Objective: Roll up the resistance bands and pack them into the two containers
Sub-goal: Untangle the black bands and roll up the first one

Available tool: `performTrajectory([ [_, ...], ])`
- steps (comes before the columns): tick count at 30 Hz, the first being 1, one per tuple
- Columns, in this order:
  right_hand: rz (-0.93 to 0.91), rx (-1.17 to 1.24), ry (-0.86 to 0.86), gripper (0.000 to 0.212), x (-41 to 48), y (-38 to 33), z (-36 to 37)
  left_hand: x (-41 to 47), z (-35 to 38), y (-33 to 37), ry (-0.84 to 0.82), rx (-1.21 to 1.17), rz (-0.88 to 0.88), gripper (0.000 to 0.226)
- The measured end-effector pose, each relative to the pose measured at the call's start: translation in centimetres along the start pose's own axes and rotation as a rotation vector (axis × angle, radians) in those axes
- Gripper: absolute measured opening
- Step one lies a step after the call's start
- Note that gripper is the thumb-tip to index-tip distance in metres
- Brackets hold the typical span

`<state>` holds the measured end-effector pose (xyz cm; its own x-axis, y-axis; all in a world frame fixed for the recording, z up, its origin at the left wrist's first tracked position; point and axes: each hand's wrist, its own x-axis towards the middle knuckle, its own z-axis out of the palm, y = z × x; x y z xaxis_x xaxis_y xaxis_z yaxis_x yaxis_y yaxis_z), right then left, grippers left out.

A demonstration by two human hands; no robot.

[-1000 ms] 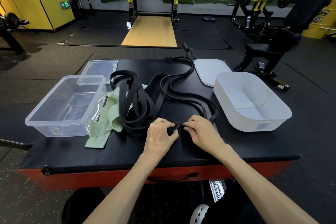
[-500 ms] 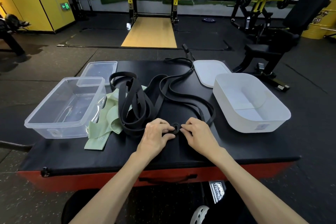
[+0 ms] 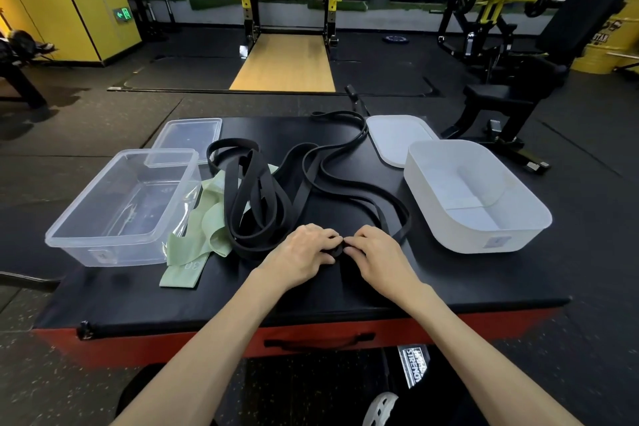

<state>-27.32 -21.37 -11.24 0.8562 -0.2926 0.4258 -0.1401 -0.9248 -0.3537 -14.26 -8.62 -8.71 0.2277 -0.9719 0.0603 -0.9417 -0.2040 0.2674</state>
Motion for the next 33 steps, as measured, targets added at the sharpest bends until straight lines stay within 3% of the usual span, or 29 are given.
performTrajectory([
  [15,-0.094,-0.048,0.014,0.013,-0.8,0.3,-0.9,-0.8,2.3,1.3,0.281,-0.031,-0.222,0.050],
  [23,0.002,0.022,0.012,0.022,-0.7,-0.1,-0.1,-0.4,3.1,1.0,0.292,-0.146,-0.411,0.058],
  [28,-0.016,0.029,0.039,0.019,-0.5,0.0,0.2,-1.1,2.5,1.5,0.262,-0.099,-0.296,0.056],
  [33,-0.078,-0.021,0.049,0.019,-0.6,0.1,0.3,-1.1,0.6,0.6,0.007,0.066,-0.083,0.049],
])
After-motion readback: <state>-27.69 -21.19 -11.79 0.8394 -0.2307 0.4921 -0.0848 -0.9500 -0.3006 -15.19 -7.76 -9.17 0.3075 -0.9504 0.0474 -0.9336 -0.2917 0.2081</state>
